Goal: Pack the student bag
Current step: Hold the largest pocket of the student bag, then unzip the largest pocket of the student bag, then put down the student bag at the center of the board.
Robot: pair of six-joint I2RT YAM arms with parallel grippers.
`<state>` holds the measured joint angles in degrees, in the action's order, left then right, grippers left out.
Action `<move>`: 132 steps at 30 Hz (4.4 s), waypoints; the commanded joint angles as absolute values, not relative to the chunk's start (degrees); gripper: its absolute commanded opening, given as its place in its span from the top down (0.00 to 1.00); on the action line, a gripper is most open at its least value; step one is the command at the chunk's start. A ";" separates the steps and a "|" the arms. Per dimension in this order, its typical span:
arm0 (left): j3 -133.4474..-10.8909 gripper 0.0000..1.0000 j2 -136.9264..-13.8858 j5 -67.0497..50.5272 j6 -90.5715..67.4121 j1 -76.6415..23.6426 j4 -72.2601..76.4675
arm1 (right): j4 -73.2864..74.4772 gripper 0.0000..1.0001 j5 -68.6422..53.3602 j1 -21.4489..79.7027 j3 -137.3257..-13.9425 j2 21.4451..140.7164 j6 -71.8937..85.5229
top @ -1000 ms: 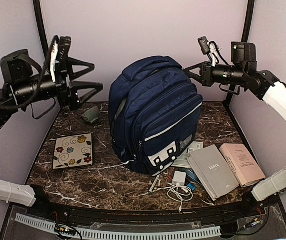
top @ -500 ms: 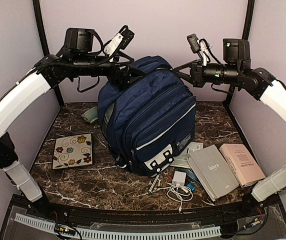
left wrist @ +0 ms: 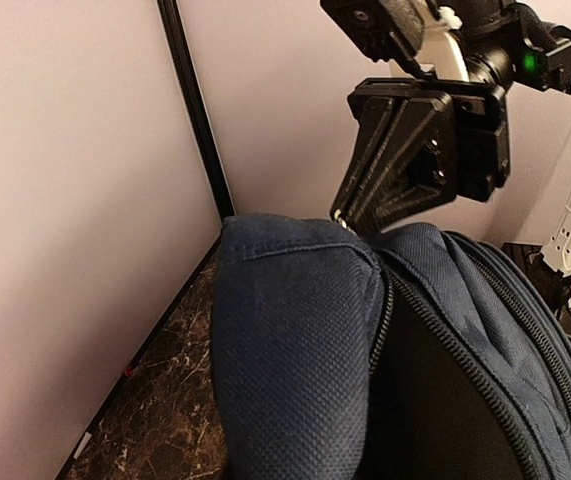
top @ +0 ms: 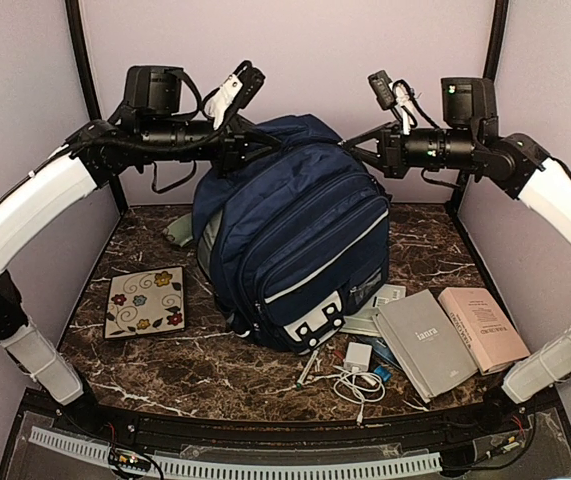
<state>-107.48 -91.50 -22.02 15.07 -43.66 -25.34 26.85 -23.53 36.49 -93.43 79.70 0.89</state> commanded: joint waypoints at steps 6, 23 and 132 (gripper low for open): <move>-86.42 1.00 -70.96 -25.97 23.10 -44.19 -3.54 | 34.23 1.00 -27.82 24.87 -92.45 75.82 -2.33; -79.75 1.00 -60.84 -28.16 20.55 -44.04 8.40 | 35.02 1.00 -28.08 16.62 -78.88 77.87 -0.32; -64.61 0.01 -84.93 8.96 32.90 -56.39 -30.94 | 12.23 0.35 -9.21 23.23 -69.63 84.35 22.77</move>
<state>-62.74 -79.72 2.15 28.27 -59.09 -22.52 19.14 -8.80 22.81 -76.55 90.28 20.75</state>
